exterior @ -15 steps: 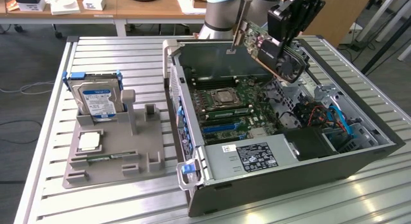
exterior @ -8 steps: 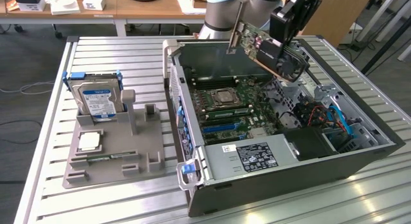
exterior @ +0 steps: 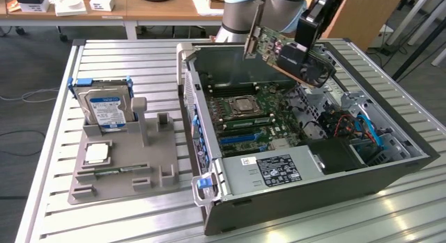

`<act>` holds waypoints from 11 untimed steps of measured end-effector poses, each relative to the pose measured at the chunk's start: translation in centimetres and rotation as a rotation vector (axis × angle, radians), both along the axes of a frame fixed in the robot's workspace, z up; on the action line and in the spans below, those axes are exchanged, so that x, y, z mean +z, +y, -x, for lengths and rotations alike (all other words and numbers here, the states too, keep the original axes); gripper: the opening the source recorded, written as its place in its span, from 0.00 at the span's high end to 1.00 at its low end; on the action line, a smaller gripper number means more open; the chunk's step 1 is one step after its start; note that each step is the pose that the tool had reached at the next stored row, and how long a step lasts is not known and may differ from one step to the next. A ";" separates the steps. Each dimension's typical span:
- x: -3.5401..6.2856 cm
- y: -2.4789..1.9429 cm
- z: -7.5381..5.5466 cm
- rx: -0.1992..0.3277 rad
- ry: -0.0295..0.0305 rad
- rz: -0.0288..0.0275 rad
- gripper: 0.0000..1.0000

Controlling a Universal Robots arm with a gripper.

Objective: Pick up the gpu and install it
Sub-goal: 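Insert the gpu into the slot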

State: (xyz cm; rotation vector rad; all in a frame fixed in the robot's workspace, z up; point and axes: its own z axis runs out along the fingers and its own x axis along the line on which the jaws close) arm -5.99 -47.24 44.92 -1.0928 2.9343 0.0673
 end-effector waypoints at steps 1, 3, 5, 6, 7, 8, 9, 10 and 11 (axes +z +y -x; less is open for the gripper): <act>-0.01 0.00 0.0 0.018 0.0000 0.0000 0.73; -0.03 0.00 0.0 0.054 0.0000 0.0004 0.73; -0.05 0.00 0.0 0.090 0.0000 0.0007 0.73; -0.06 0.00 0.0 0.108 0.0000 0.0008 0.73; -0.07 0.00 0.0 0.128 0.0000 0.0011 0.73; -0.09 0.00 0.0 0.146 0.0000 0.0013 0.73; -0.10 0.00 0.0 0.163 0.0000 0.0015 0.73; -0.12 0.00 0.0 0.181 0.0000 0.0016 0.73; -0.13 0.00 0.0 0.198 0.0000 0.0018 0.73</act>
